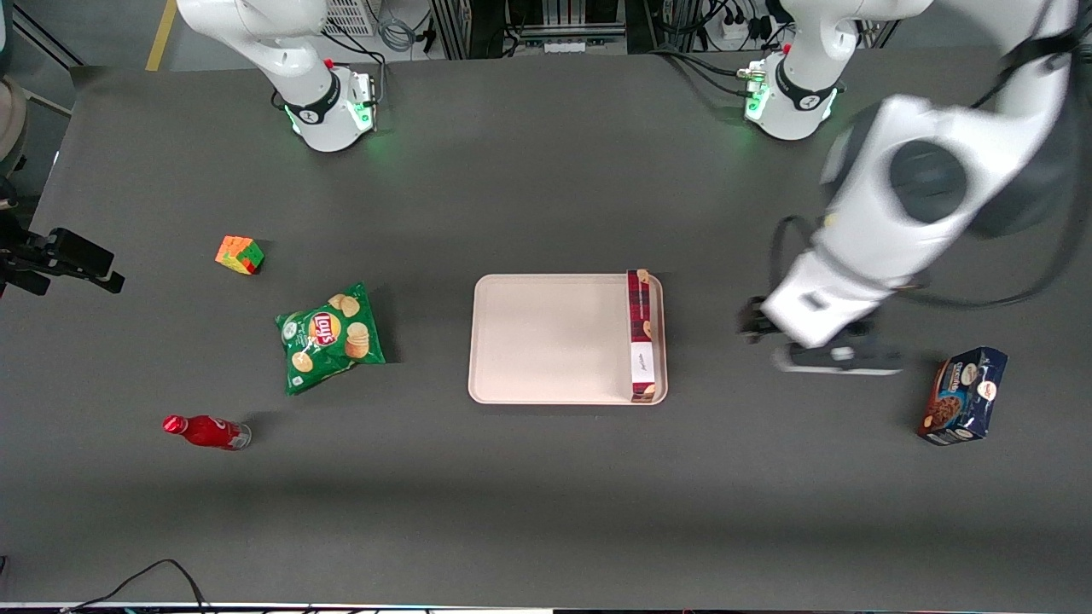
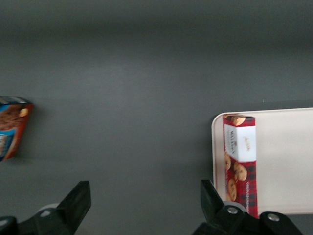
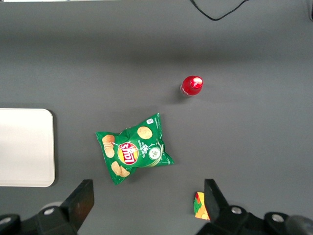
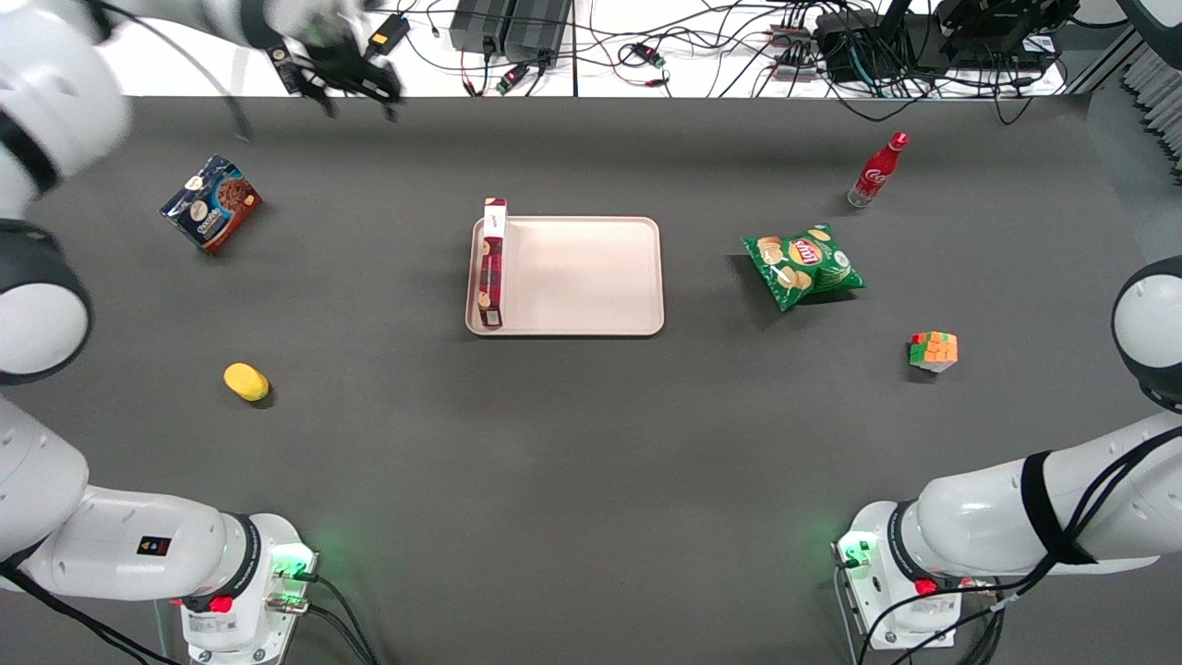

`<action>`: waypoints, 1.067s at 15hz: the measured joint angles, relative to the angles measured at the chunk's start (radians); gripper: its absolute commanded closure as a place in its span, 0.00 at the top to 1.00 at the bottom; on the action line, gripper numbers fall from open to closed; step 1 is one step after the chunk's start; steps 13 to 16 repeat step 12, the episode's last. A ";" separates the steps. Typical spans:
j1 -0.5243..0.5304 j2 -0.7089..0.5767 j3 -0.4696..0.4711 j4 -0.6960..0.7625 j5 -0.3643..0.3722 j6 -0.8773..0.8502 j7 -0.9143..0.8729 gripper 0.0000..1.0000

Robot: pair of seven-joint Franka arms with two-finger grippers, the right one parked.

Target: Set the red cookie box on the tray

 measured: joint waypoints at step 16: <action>0.010 -0.327 0.213 -0.003 -0.047 -0.251 0.164 1.00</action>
